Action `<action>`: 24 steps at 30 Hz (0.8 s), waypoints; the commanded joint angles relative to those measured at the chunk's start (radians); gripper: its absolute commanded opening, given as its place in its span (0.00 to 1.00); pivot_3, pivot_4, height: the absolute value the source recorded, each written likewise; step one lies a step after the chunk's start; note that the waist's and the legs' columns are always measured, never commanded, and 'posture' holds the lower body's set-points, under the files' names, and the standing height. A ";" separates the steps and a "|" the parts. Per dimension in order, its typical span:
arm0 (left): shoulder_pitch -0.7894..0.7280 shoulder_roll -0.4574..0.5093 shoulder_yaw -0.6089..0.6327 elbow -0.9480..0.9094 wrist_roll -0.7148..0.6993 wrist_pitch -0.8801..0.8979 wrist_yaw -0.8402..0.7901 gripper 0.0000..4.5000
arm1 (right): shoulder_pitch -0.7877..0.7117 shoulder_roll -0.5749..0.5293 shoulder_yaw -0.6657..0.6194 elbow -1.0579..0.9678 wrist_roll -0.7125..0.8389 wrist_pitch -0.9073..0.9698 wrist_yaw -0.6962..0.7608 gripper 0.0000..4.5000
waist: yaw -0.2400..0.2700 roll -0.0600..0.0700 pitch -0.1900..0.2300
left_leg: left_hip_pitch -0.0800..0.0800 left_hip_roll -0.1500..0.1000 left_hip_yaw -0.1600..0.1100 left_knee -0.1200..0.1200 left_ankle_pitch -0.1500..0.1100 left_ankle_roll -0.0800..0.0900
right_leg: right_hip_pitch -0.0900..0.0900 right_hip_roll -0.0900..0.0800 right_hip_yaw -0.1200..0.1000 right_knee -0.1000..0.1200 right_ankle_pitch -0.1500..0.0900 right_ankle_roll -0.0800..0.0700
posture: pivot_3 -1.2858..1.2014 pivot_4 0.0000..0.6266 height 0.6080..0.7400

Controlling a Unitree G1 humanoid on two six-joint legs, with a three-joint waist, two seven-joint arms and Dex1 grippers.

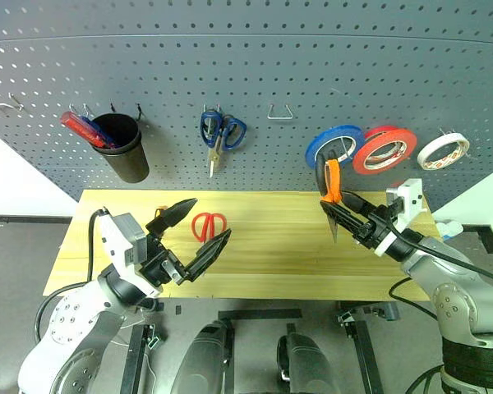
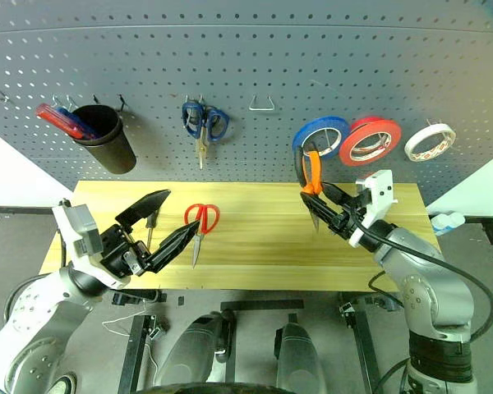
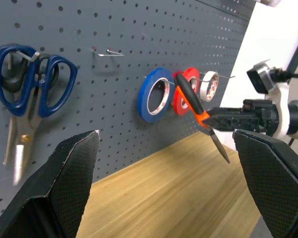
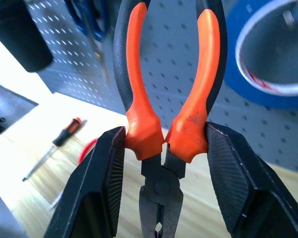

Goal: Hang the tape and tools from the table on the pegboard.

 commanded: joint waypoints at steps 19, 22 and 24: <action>0.035 -0.033 -0.011 0.010 0.037 -0.075 -0.035 1.00 | -0.424 0.286 0.211 0.213 -0.206 -0.377 -0.199 0.47 | -0.003 0.000 -0.002 | 0.005 0.000 0.000 0.002 0.000 0.000 | 0.002 0.002 0.001 0.006 0.000 -0.001 | 0.58 0.27 1.00; 0.034 -0.032 -0.016 -0.001 0.037 -0.065 -0.024 1.00 | -0.471 0.319 0.214 0.284 -0.260 -0.455 -0.237 0.47 | -0.003 0.000 -0.002 | 0.005 0.000 0.000 0.003 0.001 -0.001 | 0.000 0.003 0.002 0.011 0.000 -0.001 | 0.58 0.28 1.00; 0.035 -0.031 -0.018 -0.006 0.036 -0.061 -0.020 1.00 | -0.496 0.331 0.213 0.324 -0.289 -0.497 -0.258 0.47 | -0.002 0.000 -0.002 | 0.005 0.000 0.000 0.005 0.001 -0.001 | 0.000 0.003 0.002 0.014 0.000 -0.001 | 0.58 0.28 1.00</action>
